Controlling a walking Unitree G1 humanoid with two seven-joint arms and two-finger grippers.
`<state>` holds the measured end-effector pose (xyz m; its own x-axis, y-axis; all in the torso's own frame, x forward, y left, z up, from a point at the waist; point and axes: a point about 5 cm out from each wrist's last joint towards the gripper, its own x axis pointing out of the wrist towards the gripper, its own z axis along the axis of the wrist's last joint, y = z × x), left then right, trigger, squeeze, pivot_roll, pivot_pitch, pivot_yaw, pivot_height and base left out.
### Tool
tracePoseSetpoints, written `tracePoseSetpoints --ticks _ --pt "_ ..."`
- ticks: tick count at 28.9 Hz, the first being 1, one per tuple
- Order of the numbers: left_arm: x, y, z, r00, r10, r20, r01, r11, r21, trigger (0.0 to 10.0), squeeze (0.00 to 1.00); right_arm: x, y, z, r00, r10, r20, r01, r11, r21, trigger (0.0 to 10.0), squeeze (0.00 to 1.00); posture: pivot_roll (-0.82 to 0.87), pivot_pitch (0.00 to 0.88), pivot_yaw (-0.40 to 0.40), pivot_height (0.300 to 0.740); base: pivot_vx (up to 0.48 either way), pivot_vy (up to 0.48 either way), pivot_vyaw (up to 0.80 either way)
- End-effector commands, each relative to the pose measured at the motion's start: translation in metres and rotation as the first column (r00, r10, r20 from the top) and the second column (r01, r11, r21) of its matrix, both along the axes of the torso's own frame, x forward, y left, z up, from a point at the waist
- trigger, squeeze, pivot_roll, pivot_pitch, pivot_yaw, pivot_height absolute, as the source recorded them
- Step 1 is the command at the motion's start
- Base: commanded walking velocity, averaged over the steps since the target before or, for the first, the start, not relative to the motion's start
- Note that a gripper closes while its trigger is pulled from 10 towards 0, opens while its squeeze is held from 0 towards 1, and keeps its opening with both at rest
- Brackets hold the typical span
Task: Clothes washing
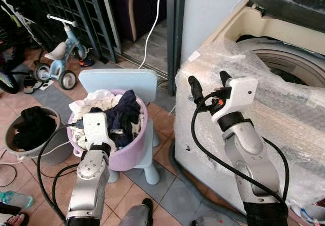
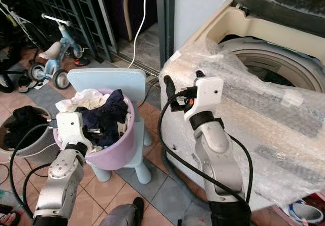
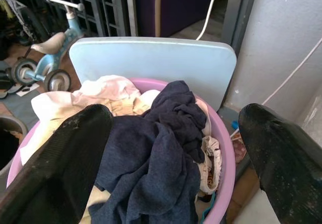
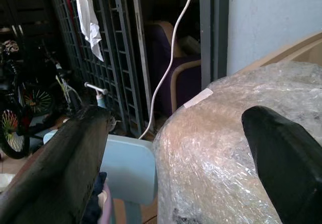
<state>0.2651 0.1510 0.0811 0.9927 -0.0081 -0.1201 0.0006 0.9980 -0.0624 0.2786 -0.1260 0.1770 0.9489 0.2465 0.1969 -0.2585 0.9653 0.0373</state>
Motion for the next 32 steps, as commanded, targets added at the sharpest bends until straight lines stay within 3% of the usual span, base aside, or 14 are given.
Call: tracePoseSetpoints --ticks 1,10,24,32 --pt "0.0001 0.0031 -0.0011 1.0 0.007 -0.01 -0.007 1.0 0.008 10.0 0.0 0.0004 0.0033 0.0028 1.0 0.019 0.004 -0.019 1.0 0.013 10.0 0.0 -0.09 0.081 0.053 0.74 0.0 0.0 0.76" --pt "0.0011 0.0009 -0.002 1.0 0.0 -0.016 0.0 1.0 0.007 10.0 0.0 0.0 0.0071 0.0018 0.999 0.046 -0.004 -0.046 0.999 0.016 10.0 0.0 -0.1 0.075 0.05 0.74 0.0 0.0 0.76" --pt "0.0022 -0.0005 -0.0025 1.0 -0.011 -0.02 0.011 1.0 -0.002 10.0 0.0 0.0039 0.003 0.0074 1.0 0.008 0.008 -0.008 0.999 0.032 10.0 0.0 -0.1 0.077 0.052 0.74 0.0 0.48 0.0" --pt "0.0015 -0.0017 -0.0003 0.999 -0.041 -0.004 0.041 0.999 -0.026 10.0 0.0 0.0037 0.0027 0.0073 1.0 0.0 0.003 0.0 0.999 0.032 10.0 0.0 -0.1 0.084 0.053 0.74 0.0 0.039 -0.2"
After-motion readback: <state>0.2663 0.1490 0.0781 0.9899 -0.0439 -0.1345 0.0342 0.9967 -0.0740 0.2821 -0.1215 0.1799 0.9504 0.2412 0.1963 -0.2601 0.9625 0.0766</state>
